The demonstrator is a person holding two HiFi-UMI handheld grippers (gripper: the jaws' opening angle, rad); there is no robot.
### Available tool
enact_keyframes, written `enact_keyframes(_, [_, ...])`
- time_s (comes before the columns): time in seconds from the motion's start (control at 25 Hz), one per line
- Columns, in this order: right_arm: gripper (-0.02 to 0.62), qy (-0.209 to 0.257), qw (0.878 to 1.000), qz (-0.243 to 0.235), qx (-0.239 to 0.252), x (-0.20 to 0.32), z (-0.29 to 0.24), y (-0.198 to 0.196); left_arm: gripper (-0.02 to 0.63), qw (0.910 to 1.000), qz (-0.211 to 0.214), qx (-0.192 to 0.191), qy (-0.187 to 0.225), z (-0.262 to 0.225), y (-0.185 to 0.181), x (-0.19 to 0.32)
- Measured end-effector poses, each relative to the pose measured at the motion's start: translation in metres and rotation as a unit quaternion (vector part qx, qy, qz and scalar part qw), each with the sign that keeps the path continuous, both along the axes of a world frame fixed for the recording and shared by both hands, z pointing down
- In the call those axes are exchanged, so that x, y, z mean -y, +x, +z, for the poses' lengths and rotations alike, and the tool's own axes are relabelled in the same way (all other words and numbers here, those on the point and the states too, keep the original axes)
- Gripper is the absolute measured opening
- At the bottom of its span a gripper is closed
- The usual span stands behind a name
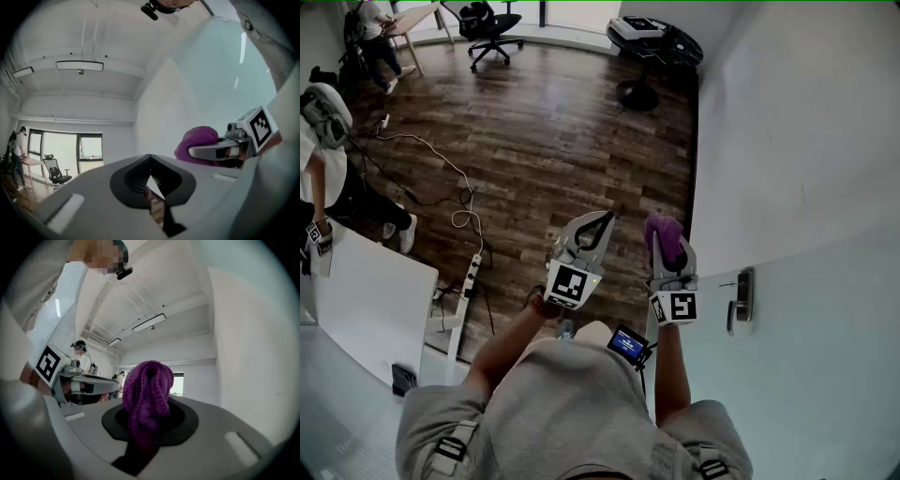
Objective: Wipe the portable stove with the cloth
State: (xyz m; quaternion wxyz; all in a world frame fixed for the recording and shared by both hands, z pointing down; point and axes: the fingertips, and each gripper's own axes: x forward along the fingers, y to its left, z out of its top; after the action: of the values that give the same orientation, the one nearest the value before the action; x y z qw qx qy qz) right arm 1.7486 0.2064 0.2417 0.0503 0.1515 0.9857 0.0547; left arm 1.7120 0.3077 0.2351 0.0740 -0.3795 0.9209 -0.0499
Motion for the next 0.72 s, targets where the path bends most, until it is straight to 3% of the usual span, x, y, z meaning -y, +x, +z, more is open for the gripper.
enact_keyframes(0.16, [0.094,0.008,1.0,-0.001,-0.005,0.017,0.009,-0.047,-0.005,1.0,0.001,-0.002,-0.004,0.012,-0.043,0.012])
enact_keyframes(0.36, [0.098,0.011,0.999,-0.038,-0.02,0.034,0.035,-0.121,-0.005,1.0,-0.002,-0.003,-0.008,0.033,-0.119,0.033])
enact_keyframes(0.56, [0.098,0.032,0.997,-0.061,-0.021,0.056,0.061,-0.24,-0.005,0.9997,-0.012,-0.009,-0.022,0.059,-0.234,0.066])
enact_keyframes(0.72, [0.098,0.019,0.997,-0.075,-0.021,0.08,0.054,-0.363,-0.005,0.9993,-0.028,-0.011,-0.023,0.053,-0.351,0.091])
